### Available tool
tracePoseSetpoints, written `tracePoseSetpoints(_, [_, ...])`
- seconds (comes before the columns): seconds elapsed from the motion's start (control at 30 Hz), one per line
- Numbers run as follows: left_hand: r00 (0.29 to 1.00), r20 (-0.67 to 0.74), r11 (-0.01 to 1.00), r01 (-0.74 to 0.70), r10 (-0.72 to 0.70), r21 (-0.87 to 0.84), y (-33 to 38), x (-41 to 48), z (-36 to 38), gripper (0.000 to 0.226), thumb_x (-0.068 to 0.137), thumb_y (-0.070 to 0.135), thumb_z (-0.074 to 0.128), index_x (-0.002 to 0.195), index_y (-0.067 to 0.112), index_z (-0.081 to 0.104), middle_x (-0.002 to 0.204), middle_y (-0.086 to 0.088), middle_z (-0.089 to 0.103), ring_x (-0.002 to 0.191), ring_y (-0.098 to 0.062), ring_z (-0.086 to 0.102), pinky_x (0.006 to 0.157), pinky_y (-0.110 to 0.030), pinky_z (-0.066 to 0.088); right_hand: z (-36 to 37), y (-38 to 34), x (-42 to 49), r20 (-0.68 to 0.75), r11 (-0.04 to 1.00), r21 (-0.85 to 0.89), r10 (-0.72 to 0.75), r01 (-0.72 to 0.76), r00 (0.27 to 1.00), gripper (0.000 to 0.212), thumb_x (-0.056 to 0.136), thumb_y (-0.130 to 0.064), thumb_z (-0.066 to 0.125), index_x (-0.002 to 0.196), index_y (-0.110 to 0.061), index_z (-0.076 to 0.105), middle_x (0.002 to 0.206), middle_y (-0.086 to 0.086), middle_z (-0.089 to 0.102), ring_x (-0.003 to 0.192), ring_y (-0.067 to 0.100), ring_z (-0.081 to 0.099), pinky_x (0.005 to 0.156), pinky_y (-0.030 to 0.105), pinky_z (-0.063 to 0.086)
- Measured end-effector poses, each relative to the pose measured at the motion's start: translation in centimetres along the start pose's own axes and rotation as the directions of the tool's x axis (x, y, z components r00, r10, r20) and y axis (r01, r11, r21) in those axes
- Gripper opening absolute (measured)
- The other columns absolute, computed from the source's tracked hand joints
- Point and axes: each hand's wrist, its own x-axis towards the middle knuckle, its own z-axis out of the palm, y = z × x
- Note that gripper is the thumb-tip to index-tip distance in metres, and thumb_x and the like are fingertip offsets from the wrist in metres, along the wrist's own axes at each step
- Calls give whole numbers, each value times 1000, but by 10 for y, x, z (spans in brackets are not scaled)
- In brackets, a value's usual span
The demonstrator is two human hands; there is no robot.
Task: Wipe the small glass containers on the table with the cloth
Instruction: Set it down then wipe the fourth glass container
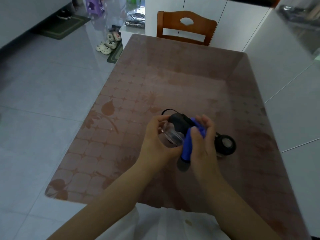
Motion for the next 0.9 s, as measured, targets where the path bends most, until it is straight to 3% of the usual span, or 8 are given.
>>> tracePoseSetpoints(0.1, [1000, 22, 996, 6, -4, -84, 3, -1, 5, 61, 68, 2, 81, 109, 30, 46, 111, 14, 54, 97, 7, 59, 75, -5, 47, 0, -1, 3, 79, 996, -82, -24, 30, 997, 56, 93, -26, 43, 142, -22, 16, 136, -11, 27, 106, -25, 36, 88, -6, 33])
tracePoseSetpoints(0.17, [999, 36, 993, 41, -37, -109, 1, 0, 3, 59, 68, 5, 81, 108, 34, 48, 114, 11, 56, 100, -3, 60, 75, -9, 49, -2, -5, 5, 103, 993, -92, -58, 68, 993, 60, 87, -35, 43, 140, -29, 15, 136, -14, 27, 104, -34, 31, 90, -5, 31])
tracePoseSetpoints(0.3, [988, 136, 987, 96, -78, -132, -2, 4, -3, 60, 70, 4, 80, 114, 31, 49, 119, 8, 59, 106, -7, 61, 81, -17, 53, -12, -6, 6, 159, 993, -11, -112, 115, 981, 60, 86, -35, 43, 140, -27, 19, 141, -6, 34, 122, -8, 42, 98, 10, 40])
tracePoseSetpoints(0.47, [949, 279, 932, 230, -150, -280, 0, 4, -6, 57, 65, 26, 82, 110, 38, 50, 121, 0, 60, 105, -15, 66, 78, -25, 56, -22, -5, 9, 160, 986, 57, -163, 155, 974, 66, 80, -57, 51, 136, -32, 25, 137, -8, 43, 122, 2, 49, 93, 14, 45])
tracePoseSetpoints(0.63, [926, 331, 885, 301, -182, -354, 1, 5, -5, 60, 68, 20, 76, 117, 31, 44, 117, -8, 66, 97, -18, 69, 75, -23, 55, -30, -9, 11, 145, 985, 99, -152, 139, 978, 53, 85, -39, 46, 134, -32, 26, 133, -7, 50, 116, 0, 55, 89, 15, 47])
tracePoseSetpoints(0.73, [922, 322, 862, 333, -213, -383, 2, 4, -2, 74, 71, 23, 79, 130, 35, 36, 117, -12, 64, 94, -16, 71, 72, -19, 54, -31, -9, 13, 18, 988, 101, -117, 115, 993, 42, 94, -23, 40, 135, -24, 31, 124, -4, 57, 106, -3, 59, 86, 15, 50])
tracePoseSetpoints(0.8, [931, 291, 882, 319, -222, -348, 1, 2, 0, 84, 69, 32, 76, 137, 43, 27, 123, -10, 61, 101, -15, 69, 73, -19, 54, -30, -10, 10, -69, 990, 97, -93, 100, 993, 36, 97, -25, 38, 133, -22, 34, 124, -3, 56, 100, -3, 61, 81, 13, 51])
tracePoseSetpoints(0.9, [947, 269, 927, 252, -176, -280, 1, -1, 2, 75, 73, 34, 77, 132, 48, 33, 132, -1, 56, 107, -12, 65, 79, -21, 53, -22, -13, 2, 24, 994, 46, -98, 97, 995, 32, 92, -36, 36, 124, -37, 34, 128, -16, 46, 110, -1, 55, 94, 17, 47])
